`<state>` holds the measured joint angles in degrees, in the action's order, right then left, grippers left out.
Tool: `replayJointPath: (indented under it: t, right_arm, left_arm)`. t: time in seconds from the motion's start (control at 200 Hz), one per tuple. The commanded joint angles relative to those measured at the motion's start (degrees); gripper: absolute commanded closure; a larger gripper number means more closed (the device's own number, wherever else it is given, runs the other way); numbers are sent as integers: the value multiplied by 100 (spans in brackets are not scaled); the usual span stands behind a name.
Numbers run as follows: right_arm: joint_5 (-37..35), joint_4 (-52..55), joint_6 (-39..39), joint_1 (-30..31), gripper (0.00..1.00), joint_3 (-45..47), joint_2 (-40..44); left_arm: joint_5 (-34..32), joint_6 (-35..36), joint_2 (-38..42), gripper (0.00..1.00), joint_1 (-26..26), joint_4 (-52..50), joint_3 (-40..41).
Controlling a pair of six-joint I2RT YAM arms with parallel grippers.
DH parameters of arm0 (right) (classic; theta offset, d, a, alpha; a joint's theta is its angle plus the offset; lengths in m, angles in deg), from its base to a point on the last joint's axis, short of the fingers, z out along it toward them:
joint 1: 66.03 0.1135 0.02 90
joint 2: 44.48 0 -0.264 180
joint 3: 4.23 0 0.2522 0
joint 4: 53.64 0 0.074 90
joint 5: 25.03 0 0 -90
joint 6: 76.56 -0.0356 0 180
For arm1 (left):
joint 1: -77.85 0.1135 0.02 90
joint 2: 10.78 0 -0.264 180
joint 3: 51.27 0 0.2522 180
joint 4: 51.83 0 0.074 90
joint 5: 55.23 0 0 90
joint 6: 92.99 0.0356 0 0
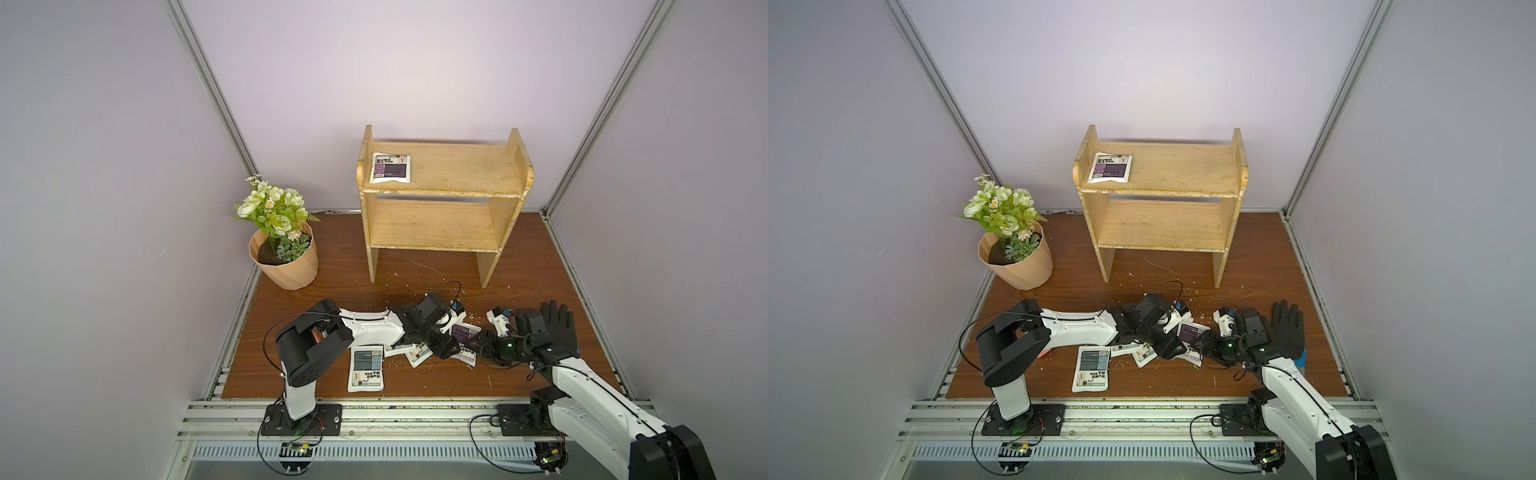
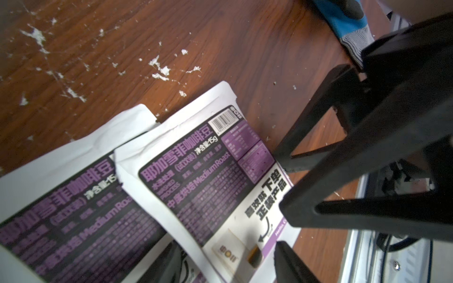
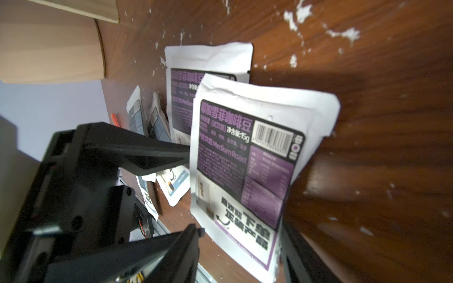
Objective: Place the bagged coffee beans on the shelf by color
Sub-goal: Pick up the bagged coffee beans at the center of the board.
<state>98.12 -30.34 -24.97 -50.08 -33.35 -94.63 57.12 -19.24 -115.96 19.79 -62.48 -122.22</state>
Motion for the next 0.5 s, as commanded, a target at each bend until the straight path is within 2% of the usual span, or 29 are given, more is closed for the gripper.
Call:
replayJointPath:
  t: [0.0,0.14,0.375,0.495]
  right_arm:
    - [104,-227,44,-21,49,-112,-2]
    - [137,-224,62,-21,61,-106,-1]
    - [315,-482,150,-21,64,-118,-282]
    - [309,-568,223,-6,64,-189,-459]
  left_arm:
    - [180,8,-71,37,75,19,102]
    - [187,-36,-64,37,175,177,141]
    - [317,-140,7,37,287,410,206]
    - [376,-157,16,50,289,471,234]
